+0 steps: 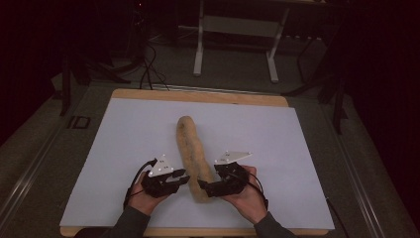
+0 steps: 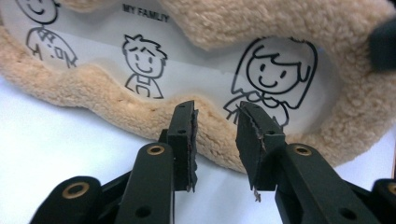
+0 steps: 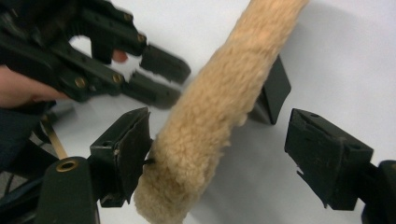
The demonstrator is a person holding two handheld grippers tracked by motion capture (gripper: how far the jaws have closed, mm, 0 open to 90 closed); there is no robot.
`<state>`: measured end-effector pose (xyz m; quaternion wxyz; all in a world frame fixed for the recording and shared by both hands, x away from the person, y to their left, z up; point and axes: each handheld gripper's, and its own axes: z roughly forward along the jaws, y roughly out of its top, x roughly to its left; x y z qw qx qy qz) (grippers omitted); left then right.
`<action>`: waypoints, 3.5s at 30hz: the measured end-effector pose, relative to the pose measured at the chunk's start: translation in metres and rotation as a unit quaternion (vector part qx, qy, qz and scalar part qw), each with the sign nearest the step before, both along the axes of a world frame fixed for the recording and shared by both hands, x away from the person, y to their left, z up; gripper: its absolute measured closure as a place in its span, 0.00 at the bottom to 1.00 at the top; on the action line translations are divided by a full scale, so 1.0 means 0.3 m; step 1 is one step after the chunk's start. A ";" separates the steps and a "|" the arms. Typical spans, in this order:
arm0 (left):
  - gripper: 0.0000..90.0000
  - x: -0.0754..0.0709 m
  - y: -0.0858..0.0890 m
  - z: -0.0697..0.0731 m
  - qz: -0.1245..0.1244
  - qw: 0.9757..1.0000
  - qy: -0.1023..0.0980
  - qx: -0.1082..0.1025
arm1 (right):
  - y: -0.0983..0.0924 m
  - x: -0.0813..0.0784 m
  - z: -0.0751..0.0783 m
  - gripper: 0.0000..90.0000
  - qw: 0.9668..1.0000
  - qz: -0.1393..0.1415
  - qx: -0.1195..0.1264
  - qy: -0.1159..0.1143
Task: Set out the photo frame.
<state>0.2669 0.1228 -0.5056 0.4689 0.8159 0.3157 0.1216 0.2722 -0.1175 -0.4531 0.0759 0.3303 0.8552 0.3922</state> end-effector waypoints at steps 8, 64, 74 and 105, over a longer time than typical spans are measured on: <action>0.72 0.001 0.011 0.004 0.009 1.000 -0.003 -0.002 | 0.035 -0.015 -0.066 0.29 1.000 0.003 -0.017 0.010; 0.71 0.040 0.132 0.025 0.116 0.993 -0.011 -0.031 | -0.120 0.019 -0.081 0.70 0.999 0.016 -0.032 -0.022; 0.68 0.065 0.123 0.014 0.151 0.988 -0.024 0.007 | -0.191 0.042 -0.067 0.68 0.997 -0.016 -0.064 -0.047; 0.72 0.202 0.132 -0.040 0.228 0.973 -0.011 0.014 | -0.299 0.071 -0.118 0.65 0.994 -0.104 -0.011 0.024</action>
